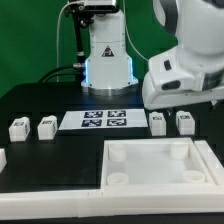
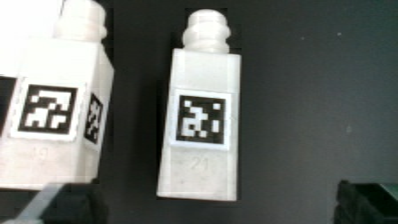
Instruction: Assemble one leg
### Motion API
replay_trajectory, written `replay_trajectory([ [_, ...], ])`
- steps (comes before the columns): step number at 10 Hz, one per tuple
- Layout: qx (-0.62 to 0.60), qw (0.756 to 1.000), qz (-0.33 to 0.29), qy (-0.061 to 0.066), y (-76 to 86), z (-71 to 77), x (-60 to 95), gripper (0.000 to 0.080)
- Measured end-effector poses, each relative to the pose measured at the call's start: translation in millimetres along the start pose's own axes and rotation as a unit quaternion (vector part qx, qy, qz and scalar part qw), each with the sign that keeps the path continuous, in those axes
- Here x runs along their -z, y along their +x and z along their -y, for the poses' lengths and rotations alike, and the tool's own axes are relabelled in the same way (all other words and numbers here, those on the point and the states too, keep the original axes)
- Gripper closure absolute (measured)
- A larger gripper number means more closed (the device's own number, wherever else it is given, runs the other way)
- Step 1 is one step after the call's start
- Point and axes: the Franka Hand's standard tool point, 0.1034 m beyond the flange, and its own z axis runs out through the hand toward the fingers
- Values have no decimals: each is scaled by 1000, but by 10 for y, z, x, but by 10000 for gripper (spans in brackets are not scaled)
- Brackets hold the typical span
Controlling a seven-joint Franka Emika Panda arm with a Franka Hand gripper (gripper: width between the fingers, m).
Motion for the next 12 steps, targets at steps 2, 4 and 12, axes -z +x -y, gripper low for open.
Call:
replay_trajectory([
  [2,9,995,95,2,-65,-40,-47,150],
  [4,12,989,146,6,1,-18,-71,150],
  [12,-25,989,143,-4,13,69,-454,150],
])
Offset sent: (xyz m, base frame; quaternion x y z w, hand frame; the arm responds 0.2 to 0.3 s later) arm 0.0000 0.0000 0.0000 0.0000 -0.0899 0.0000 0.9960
